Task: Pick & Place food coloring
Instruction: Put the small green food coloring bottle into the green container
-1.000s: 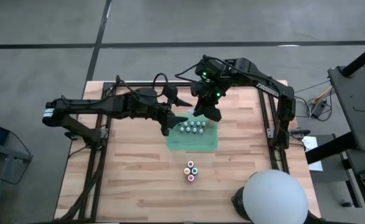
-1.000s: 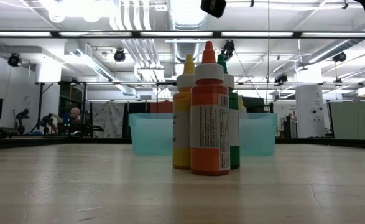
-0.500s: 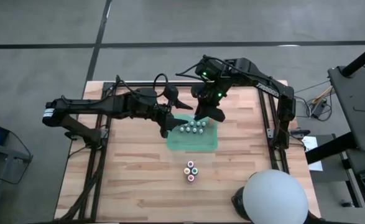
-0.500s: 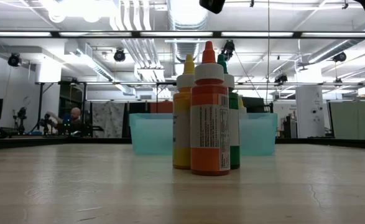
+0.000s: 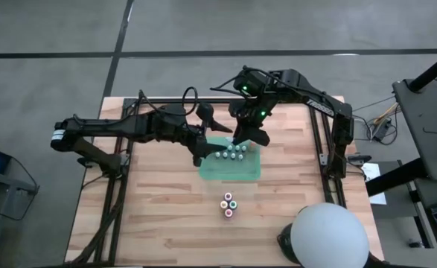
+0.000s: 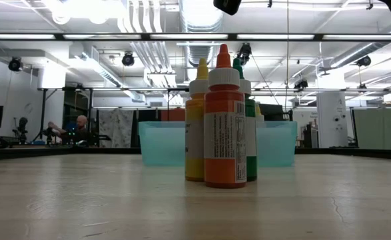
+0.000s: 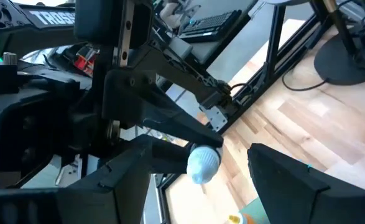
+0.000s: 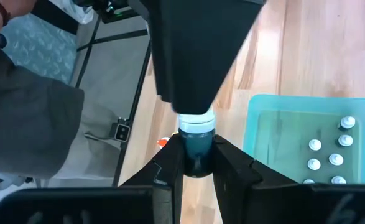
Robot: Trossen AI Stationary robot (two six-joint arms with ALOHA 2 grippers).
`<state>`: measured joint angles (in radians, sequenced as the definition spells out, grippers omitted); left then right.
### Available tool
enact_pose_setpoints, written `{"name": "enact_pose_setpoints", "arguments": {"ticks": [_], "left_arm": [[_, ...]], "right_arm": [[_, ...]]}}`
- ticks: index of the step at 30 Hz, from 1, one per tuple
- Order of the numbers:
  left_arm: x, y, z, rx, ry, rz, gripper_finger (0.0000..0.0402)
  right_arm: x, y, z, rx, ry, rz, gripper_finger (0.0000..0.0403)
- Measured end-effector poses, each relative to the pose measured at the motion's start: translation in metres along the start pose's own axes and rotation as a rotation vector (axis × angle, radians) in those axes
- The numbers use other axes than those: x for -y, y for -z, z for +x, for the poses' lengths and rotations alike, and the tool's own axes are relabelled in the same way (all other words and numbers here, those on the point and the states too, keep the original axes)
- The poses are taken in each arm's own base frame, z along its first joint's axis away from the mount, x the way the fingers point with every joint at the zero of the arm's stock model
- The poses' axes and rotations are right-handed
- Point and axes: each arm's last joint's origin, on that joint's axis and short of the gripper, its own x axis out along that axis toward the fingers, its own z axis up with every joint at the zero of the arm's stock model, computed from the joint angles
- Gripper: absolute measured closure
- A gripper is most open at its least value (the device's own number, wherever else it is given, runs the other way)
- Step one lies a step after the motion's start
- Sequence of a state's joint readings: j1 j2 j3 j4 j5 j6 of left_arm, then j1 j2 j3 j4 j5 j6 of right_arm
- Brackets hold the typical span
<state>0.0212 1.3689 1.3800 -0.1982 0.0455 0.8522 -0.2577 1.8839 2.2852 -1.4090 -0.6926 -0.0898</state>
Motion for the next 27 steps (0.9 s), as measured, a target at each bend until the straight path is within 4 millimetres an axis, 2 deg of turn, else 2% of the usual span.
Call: {"name": "enact_pose_setpoints", "arguments": {"ticks": [15,27], "left_arm": [[0.0019,-0.0017,0.0001,0.018,0.021,-0.056,0.0168],[0.0025,-0.002,0.0004,0.033,0.037,-0.067,0.0242]], "right_arm": [[0.0001,-0.0003,0.0002,0.001,0.003,-0.002,0.0346],[0.0002,-0.0005,0.0002,0.003,0.004,-0.003,0.0346]]}}
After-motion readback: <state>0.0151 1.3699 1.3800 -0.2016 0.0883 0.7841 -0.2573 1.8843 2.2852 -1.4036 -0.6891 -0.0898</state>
